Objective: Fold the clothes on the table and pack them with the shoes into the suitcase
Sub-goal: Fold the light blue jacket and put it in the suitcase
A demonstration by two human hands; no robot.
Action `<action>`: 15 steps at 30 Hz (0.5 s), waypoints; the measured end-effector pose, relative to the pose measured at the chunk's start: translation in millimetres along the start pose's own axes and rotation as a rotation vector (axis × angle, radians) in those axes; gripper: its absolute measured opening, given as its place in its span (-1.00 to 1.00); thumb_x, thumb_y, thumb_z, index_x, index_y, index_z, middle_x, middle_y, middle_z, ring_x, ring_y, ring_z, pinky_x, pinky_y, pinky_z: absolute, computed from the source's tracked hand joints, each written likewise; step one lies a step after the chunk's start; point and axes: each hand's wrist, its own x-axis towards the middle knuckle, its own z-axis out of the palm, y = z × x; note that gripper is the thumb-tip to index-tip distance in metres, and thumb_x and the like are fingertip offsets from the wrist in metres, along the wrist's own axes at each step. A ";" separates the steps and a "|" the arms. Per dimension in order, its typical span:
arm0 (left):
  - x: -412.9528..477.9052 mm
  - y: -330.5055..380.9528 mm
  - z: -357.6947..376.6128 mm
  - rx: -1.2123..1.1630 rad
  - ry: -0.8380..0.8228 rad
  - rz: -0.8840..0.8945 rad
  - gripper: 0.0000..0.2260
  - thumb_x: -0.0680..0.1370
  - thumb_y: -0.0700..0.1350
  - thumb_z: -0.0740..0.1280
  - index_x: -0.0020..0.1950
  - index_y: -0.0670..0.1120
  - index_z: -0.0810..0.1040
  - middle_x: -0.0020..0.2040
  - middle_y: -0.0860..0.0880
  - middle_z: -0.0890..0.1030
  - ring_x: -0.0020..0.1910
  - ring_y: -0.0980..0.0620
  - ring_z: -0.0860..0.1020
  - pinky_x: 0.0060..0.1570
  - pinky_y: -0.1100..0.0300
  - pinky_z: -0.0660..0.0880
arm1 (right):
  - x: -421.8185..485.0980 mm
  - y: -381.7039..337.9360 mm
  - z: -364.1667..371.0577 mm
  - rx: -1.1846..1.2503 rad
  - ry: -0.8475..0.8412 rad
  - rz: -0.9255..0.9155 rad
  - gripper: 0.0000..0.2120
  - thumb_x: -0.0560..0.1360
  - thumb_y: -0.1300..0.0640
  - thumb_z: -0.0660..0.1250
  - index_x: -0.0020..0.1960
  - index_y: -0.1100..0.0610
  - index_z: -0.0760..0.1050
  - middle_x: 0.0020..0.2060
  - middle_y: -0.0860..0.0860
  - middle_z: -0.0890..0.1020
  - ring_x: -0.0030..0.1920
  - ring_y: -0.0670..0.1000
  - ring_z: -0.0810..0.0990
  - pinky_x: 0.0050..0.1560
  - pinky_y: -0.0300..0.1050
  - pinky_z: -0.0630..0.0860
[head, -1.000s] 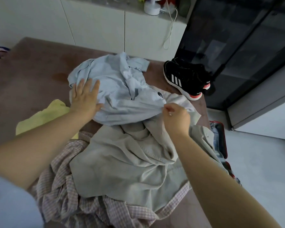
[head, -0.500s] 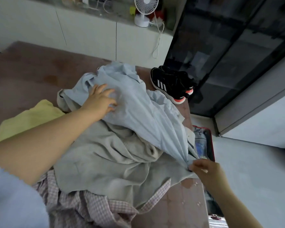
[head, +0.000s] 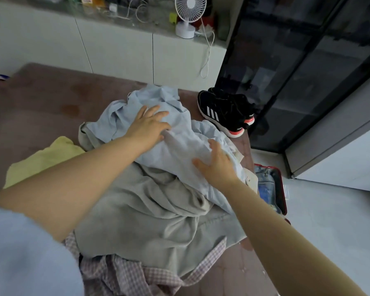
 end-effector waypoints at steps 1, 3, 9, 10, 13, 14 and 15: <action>1.2 1.1 -0.9 -0.004 0.020 0.012 -0.77 0.57 -0.05 0.24 0.21 0.01 0.53 0.46 -0.01 0.29 0.50 -0.05 0.04 0.44 0.02 -0.21 | 3.8 -4.6 6.1 0.007 -0.010 -0.023 -0.34 0.49 -0.02 0.32 0.44 0.17 0.11 0.35 0.09 0.38 0.37 0.11 0.33 0.39 0.04 0.19; -4.1 3.0 -3.6 -0.040 0.054 0.020 -0.83 0.58 -0.05 0.21 0.03 -0.05 0.57 0.17 -0.02 0.57 0.36 -0.05 0.33 0.43 0.06 -0.19 | 7.6 -5.5 13.7 0.004 -0.008 -0.055 -0.33 0.49 -0.01 0.32 0.45 0.19 0.08 0.37 0.08 0.37 0.39 0.10 0.31 0.42 0.04 0.13; -61.2 0.5 17.1 -0.111 0.001 -0.024 -0.79 0.61 -0.04 0.16 0.06 -0.08 0.54 -0.23 -0.08 0.64 -0.14 -0.09 0.57 0.48 0.14 -0.05 | 15.6 1.8 13.1 -0.017 -0.026 -0.019 -0.34 0.50 -0.06 0.30 0.46 0.15 0.11 0.32 0.08 0.43 0.36 0.09 0.35 0.43 0.09 0.11; -70.1 -1.1 21.6 -0.121 -0.032 -0.049 -0.80 0.61 -0.07 0.16 0.08 -0.09 0.55 -0.18 -0.11 0.65 -0.08 -0.12 0.57 0.47 0.13 -0.01 | 17.1 1.4 15.9 -0.036 -0.057 -0.018 -0.35 0.50 -0.04 0.30 0.47 0.12 0.11 0.31 0.05 0.44 0.35 0.07 0.37 0.45 0.08 0.07; -96.5 -2.0 32.0 -0.175 0.019 -0.024 -0.84 0.58 -0.11 0.21 -0.08 -0.12 0.55 -0.41 -0.11 0.59 -0.31 -0.12 0.57 0.37 -0.03 0.30 | 16.0 -0.5 26.6 -0.049 -0.066 -0.083 -0.48 0.51 0.14 0.28 0.42 0.04 0.20 0.12 -0.05 0.59 0.21 -0.03 0.52 0.49 -0.07 -0.07; -107.9 -0.7 33.3 -0.170 0.076 0.000 -0.82 0.55 -0.08 0.19 -0.15 -0.10 0.53 -0.52 -0.06 0.52 -0.45 -0.07 0.53 0.26 -0.09 0.42 | 13.1 -1.0 28.0 -0.041 -0.032 -0.107 -0.51 0.49 0.21 0.27 0.38 0.03 0.25 -0.02 -0.07 0.62 0.12 -0.05 0.56 0.49 -0.10 -0.06; -121.4 3.6 32.5 -0.166 0.113 0.012 -0.80 0.52 -0.05 0.16 -0.19 -0.08 0.52 -0.58 -0.02 0.47 -0.52 -0.04 0.50 0.14 -0.11 0.51 | 8.8 -0.7 27.7 -0.027 -0.014 -0.124 -0.52 0.47 0.26 0.26 0.35 0.03 0.29 -0.13 -0.09 0.61 0.03 -0.07 0.59 0.49 -0.11 -0.04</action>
